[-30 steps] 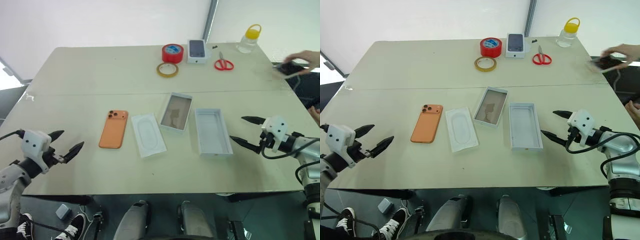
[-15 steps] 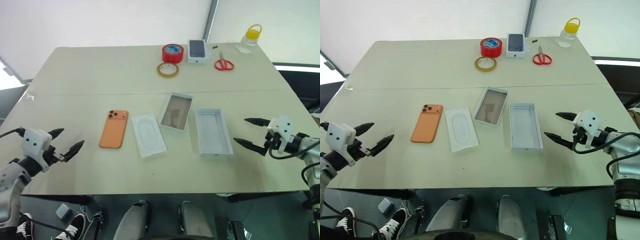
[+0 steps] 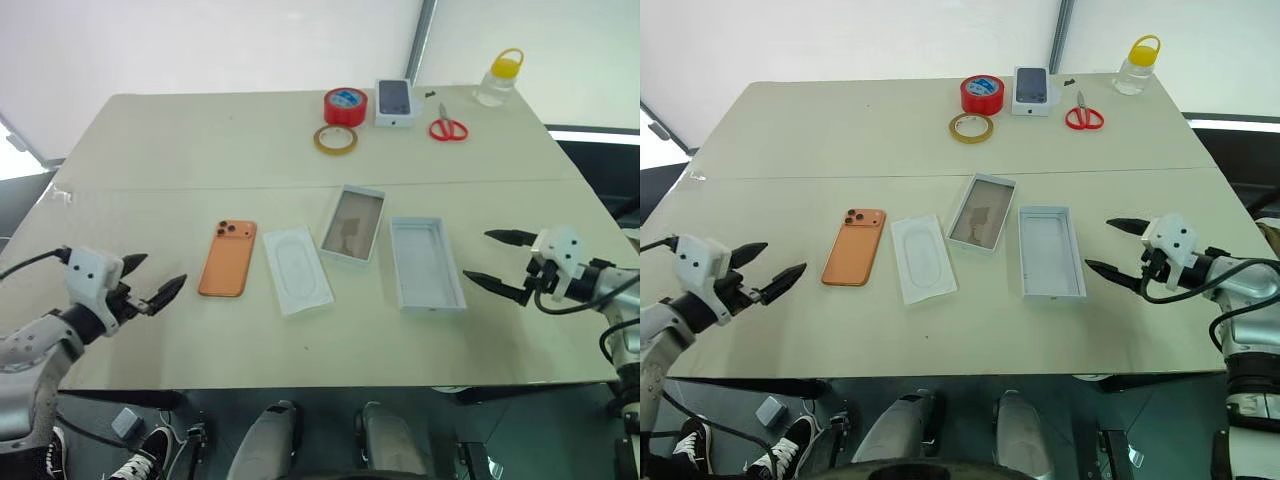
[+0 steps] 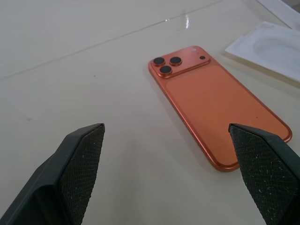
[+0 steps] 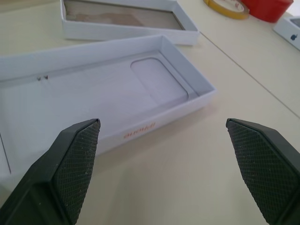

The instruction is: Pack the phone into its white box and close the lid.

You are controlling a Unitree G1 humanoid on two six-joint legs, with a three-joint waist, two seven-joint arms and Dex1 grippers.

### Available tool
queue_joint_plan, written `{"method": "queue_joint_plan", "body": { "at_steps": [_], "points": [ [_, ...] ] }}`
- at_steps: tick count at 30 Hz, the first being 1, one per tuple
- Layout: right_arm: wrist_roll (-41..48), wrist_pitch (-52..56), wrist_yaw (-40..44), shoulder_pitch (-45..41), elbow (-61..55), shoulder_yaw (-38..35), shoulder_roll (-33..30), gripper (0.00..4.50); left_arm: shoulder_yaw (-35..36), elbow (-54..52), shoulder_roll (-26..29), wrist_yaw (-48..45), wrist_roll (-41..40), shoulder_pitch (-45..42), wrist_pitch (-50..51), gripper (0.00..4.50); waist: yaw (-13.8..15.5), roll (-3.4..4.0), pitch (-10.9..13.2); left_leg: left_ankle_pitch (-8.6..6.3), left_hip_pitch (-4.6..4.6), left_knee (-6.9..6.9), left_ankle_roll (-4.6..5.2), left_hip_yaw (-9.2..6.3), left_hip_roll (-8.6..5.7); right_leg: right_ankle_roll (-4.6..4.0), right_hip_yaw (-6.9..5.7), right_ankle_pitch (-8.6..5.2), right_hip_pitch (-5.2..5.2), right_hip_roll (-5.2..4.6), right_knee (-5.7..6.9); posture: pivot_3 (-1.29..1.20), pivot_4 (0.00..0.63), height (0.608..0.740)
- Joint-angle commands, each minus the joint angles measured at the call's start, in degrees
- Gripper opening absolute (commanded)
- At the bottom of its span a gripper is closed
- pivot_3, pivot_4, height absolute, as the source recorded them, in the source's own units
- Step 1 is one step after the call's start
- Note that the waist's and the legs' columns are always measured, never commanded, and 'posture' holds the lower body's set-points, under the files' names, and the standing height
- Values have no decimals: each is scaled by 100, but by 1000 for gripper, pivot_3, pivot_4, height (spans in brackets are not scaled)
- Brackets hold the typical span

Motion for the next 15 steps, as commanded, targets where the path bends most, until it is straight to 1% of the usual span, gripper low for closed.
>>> {"method": "queue_joint_plan", "body": {
  "at_steps": [1,2,4,6,8,10,12,15],
  "points": [
    [78,105,-23,-178,-370,77,81,4500,-80,-595,-170,325,-294,27,550,4452,4,-1,0,0,0,0,0,0,0,0,0,0,0,0,0,0,150,740],
    [98,160,-22,-215,-479,116,114,4500,-115,-741,-230,434,-346,-5,712,4452,9,-1,0,0,0,0,0,0,0,0,0,0,1,0,0,0,150,740],
    [194,428,15,-323,-825,248,181,4500,-258,-1091,-322,609,-709,-130,1332,4452,8,-1,0,0,0,1,0,0,0,0,0,0,0,0,0,0,150,740],
    [169,614,64,-426,-1161,456,257,4500,-515,-1401,-391,789,-845,-293,1731,4452,11,0,1,0,-1,3,0,-1,0,0,0,0,0,0,1,0,150,740],
    [207,905,131,-508,-1504,688,341,4500,-680,-1495,-474,1010,-1010,-507,2173,4452,9,0,0,0,-1,3,0,-1,0,1,-1,0,1,0,0,0,150,740],
    [277,1247,180,-575,-1985,981,463,4500,-662,-1456,-830,1356,-1611,-783,2797,4452,7,0,0,0,-1,3,0,-1,0,1,-1,0,0,1,0,0,150,740],
    [230,1380,224,-631,-2261,1162,497,4500,-659,-1492,-1153,1639,-1887,-989,3065,4452,8,-1,1,0,-2,5,0,-4,1,1,-2,1,-1,4,1,0,150,740],
    [265,1619,237,-775,-2450,1285,495,4500,-628,-1517,-1572,2038,-2140,-1255,3212,4452,24,-3,1,1,-5,12,-1,-4,-1,2,-2,1,0,3,1,0,150,740]
  ]
}}
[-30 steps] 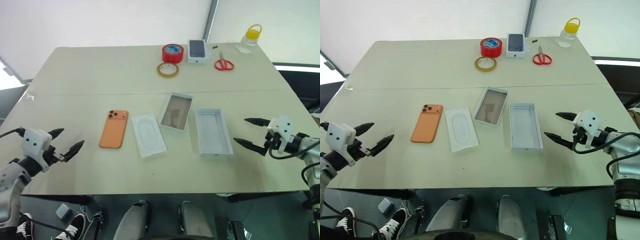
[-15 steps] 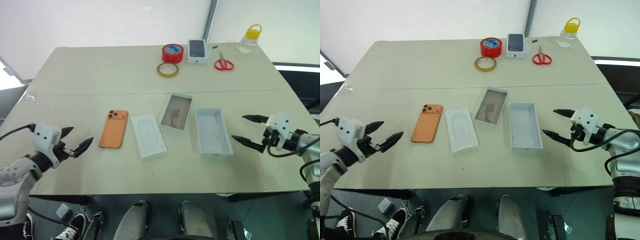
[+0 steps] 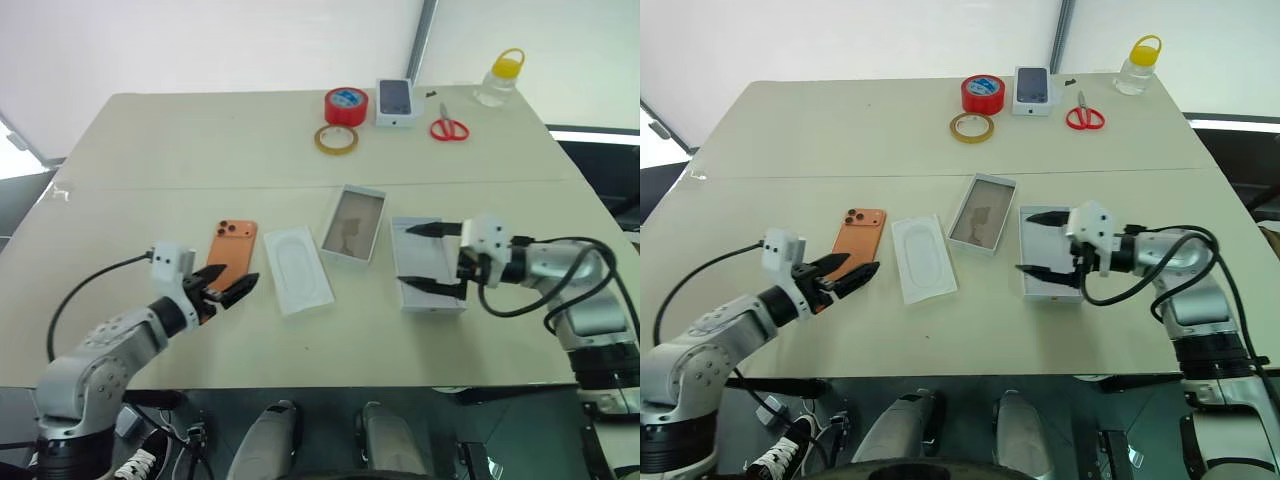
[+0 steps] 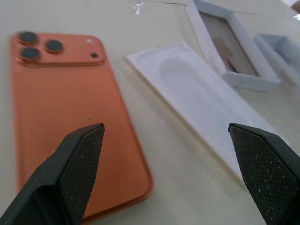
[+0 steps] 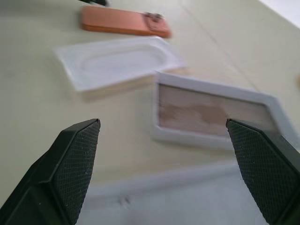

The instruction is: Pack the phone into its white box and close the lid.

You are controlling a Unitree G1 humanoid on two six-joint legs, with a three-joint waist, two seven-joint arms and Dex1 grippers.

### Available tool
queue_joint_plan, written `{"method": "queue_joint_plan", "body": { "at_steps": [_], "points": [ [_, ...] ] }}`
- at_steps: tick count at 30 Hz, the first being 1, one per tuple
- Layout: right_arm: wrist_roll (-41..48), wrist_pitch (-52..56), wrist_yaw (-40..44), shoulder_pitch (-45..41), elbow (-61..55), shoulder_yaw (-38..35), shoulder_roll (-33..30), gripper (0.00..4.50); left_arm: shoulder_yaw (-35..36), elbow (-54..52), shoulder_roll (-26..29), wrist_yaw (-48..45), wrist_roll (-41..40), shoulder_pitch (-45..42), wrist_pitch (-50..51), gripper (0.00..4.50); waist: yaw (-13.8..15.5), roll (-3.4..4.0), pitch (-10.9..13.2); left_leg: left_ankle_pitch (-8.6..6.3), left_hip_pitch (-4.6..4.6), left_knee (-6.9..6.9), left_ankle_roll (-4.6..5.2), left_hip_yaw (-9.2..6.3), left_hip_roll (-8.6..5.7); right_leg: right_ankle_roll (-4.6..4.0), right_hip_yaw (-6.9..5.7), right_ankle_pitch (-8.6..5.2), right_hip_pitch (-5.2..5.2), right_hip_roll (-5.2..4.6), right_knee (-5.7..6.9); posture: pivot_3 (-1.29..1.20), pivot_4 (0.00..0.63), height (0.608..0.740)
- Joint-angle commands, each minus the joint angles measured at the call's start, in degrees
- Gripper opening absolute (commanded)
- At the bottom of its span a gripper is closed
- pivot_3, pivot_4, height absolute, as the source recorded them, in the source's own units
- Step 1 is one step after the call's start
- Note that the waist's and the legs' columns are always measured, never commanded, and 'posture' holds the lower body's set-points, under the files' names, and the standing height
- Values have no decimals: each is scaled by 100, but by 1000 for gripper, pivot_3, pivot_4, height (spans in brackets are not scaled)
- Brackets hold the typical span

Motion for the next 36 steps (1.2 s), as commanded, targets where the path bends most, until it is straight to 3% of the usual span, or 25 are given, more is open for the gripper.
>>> {"method": "queue_joint_plan", "body": {
  "at_steps": [1,17,24,27,30,36],
  "points": [
    [96,203,-15,-319,-299,-41,-7,4500,166,-194,-358,511,-471,-299,219,4452,6,-1,0,0,0,2,0,0,-1,0,0,0,1,-1,0,0,150,740],
    [-90,-43,-248,-520,-89,-96,125,4500,-124,446,-1494,1376,-1135,-508,914,4452,-3,-6,0,2,1,3,-4,1,0,0,0,0,2,2,0,0,150,740],
    [-142,-102,-363,-500,-143,-70,158,4500,-203,826,-1622,1421,-1158,-546,906,4452,7,-5,-1,2,2,5,-4,2,-2,0,0,0,6,2,-1,0,150,740],
    [-146,-94,-396,-507,-181,-58,173,4500,-172,851,-1717,1444,-1280,-508,912,3539,10,-4,-2,2,3,4,-4,1,-2,0,-1,0,7,1,-1,0,150,740],
    [-132,-75,-405,-487,-209,-63,161,4500,-183,875,-1729,1521,-1269,-493,932,2105,9,-5,-1,3,2,4,-4,2,-2,1,0,0,6,1,-3,0,150,740],
    [-173,-141,-411,-483,-168,-61,153,4500,-286,1019,-1629,1553,-967,-484,762,2105,7,-4,-2,2,3,3,-4,2,-1,0,-1,0,7,2,-3,0,150,740]
  ]
}}
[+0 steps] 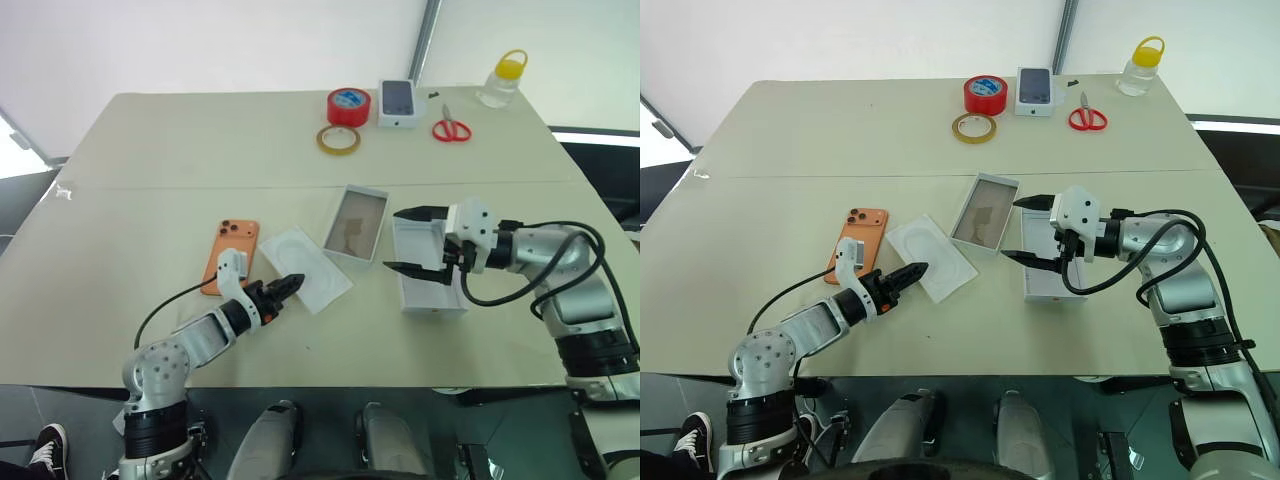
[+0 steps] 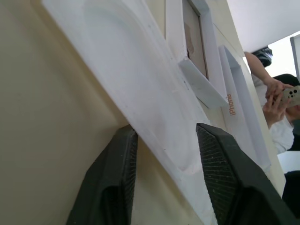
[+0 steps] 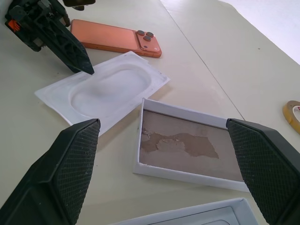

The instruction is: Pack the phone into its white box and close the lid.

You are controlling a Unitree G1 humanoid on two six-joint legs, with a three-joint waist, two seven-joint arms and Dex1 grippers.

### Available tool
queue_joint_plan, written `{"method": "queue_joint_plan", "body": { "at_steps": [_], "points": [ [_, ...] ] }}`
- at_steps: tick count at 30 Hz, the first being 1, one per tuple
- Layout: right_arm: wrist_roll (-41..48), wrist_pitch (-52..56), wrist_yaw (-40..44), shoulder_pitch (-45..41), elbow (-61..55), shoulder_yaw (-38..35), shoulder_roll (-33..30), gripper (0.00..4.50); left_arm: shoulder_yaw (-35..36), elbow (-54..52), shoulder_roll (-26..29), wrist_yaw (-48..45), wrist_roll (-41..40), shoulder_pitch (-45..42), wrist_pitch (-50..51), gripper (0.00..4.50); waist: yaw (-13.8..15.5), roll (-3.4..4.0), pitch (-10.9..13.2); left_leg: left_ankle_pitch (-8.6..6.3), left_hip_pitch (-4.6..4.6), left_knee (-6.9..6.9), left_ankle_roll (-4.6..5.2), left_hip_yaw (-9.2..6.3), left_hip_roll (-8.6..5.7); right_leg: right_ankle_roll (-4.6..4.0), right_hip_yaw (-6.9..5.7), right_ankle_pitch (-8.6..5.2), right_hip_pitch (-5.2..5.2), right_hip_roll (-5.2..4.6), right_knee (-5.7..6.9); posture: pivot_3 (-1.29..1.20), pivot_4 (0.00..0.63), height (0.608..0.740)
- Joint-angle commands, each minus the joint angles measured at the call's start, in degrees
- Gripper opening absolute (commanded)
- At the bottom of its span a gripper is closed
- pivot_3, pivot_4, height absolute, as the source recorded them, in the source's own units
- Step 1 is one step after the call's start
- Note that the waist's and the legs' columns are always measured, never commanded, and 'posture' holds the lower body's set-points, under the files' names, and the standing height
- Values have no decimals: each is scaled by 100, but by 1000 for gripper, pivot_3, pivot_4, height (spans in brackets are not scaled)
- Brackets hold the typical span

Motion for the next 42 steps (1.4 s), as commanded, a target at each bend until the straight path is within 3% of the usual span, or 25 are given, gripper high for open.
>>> {"method": "queue_joint_plan", "body": {
  "at_steps": [1,5,8,10,11,18,25,28,32,38,42],
  "points": [
    [-2,-121,-50,-69,-158,-79,26,4500,-109,129,95,59,272,42,-132,2105,-4,0,0,0,0,0,0,0,0,0,0,0,0,0,0,0,150,740],
    [-41,-139,-153,-91,-181,-53,98,4500,-37,233,10,74,169,30,-222,2105,-5,1,-1,0,2,-1,0,0,0,0,0,0,1,1,1,0,150,740],
    [-46,-129,-165,-83,-212,-49,115,4500,-56,240,-7,68,154,22,-260,1222,-2,0,-1,0,2,0,0,0,0,0,0,0,1,0,1,0,150,740],
    [-90,-176,-147,-66,-201,-32,101,4500,-53,243,-33,86,112,13,-278,186,0,0,-1,0,1,0,0,0,0,0,0,0,1,0,0,0,150,740],
    [-113,-202,-142,-61,-192,-24,98,4500,-38,248,-40,102,75,5,-271,36,1,1,-1,0,1,0,0,0,0,0,0,0,1,0,0,0,150,740],
    [-251,-57,-378,-100,-223,193,371,4500,217,210,118,165,-275,-112,-173,36,-26,-1,0,0,2,-2,-1,0,2,0,1,0,-1,3,1,0,150,740],
    [-924,61,-935,-564,263,707,942,4500,479,337,1151,-36,-449,-766,158,36,-24,-3,1,19,-1,-5,-32,-1,3,-1,3,1,-11,7,7,0,150,740],
    [-1102,92,-1049,-840,539,906,1213,4500,657,551,1356,20,-598,-1227,266,36,-17,-4,2,23,-2,-5,-40,-2,1,-1,2,1,-12,6,4,0,150,740],
    [-1489,329,-1016,-1105,1060,1279,1323,4500,360,598,1776,-297,-244,-1437,270,36,-19,-6,3,25,-4,-6,-42,-2,0,-1,3,1,-14,5,3,0,150,740],
    [-1699,778,-997,-1315,1614,1487,1493,4500,610,1013,2045,-662,-799,-1724,820,36,-33,-6,3,26,-5,-10,-44,-3,1,-1,3,1,-19,6,6,0,150,740],
    [-1692,866,-871,-1315,1597,1540,1557,3243,636,1044,2019,-688,-703,-1763,765,0,-59,-6,3,29,-6,-11,-49,-3,2,-1,4,1,-23,8,10,0,150,740]
  ]
}}
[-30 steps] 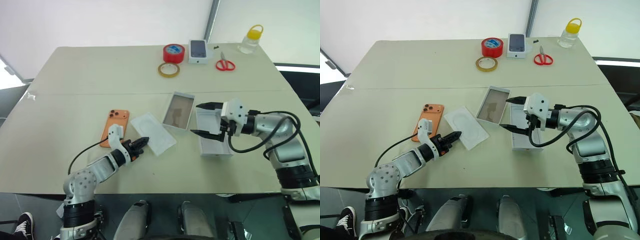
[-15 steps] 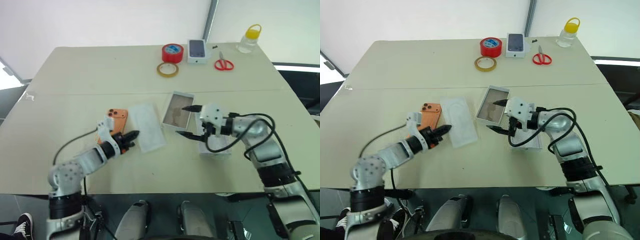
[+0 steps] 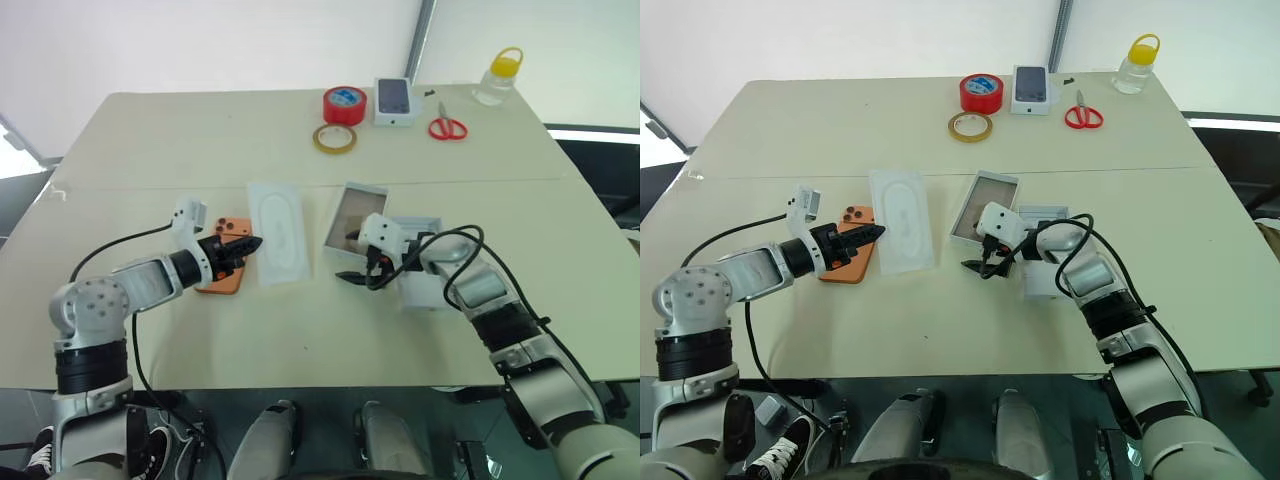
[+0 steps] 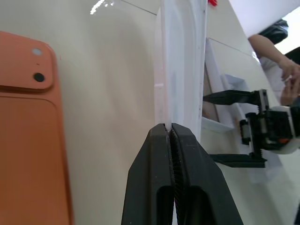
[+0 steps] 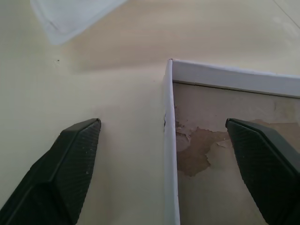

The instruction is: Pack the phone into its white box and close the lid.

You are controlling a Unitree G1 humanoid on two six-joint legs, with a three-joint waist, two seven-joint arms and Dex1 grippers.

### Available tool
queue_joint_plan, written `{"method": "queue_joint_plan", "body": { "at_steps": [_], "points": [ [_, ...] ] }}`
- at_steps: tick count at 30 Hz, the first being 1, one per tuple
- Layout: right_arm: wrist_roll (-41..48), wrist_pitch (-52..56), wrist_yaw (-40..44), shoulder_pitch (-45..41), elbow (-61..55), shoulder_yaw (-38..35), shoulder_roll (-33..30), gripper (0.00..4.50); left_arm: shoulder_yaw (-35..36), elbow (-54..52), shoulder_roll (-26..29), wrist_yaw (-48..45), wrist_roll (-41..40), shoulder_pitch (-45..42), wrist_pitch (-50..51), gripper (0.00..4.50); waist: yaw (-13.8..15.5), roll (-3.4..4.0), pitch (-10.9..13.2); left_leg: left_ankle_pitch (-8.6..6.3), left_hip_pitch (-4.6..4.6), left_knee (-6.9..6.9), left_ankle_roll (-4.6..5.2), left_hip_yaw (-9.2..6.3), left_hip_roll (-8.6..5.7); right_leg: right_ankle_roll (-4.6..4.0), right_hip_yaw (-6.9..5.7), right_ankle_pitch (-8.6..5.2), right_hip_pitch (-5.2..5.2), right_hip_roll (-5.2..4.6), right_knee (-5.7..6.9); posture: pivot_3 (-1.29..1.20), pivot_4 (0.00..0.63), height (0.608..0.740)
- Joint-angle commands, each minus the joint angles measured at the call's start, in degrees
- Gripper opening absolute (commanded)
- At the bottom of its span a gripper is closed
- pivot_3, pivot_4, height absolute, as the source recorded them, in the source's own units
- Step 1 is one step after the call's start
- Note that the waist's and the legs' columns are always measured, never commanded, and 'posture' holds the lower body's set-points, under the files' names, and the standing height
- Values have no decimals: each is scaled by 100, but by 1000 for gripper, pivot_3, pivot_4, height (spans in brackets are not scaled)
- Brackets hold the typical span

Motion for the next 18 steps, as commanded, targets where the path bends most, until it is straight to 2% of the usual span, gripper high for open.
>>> {"method": "queue_joint_plan", "body": {
  "at_steps": [1,6,12,18],
  "points": [
    [27,18,117,-96,-121,4,56,2655,156,-35,21,-99,-67,-101,-79,0,6,0,0,0,0,-1,0,0,0,0,0,0,0,0,0,0,150,740],
    [-34,-34,297,2,-271,103,15,75,273,141,-17,-52,-125,-199,-56,0,14,0,0,0,0,0,0,0,-1,0,0,0,0,-1,0,0,150,740],
    [117,-23,631,440,-1057,221,-6,30,397,238,-38,-13,-582,-438,428,0,12,-1,0,0,-1,0,0,-2,-1,1,-1,0,-1,-1,0,0,150,740],
    [283,40,801,809,-1789,329,60,30,452,168,-250,320,-816,-535,466,0,2,-1,0,0,-1,2,0,-3,0,1,0,0,0,0,1,0,150,740]
  ]
}}
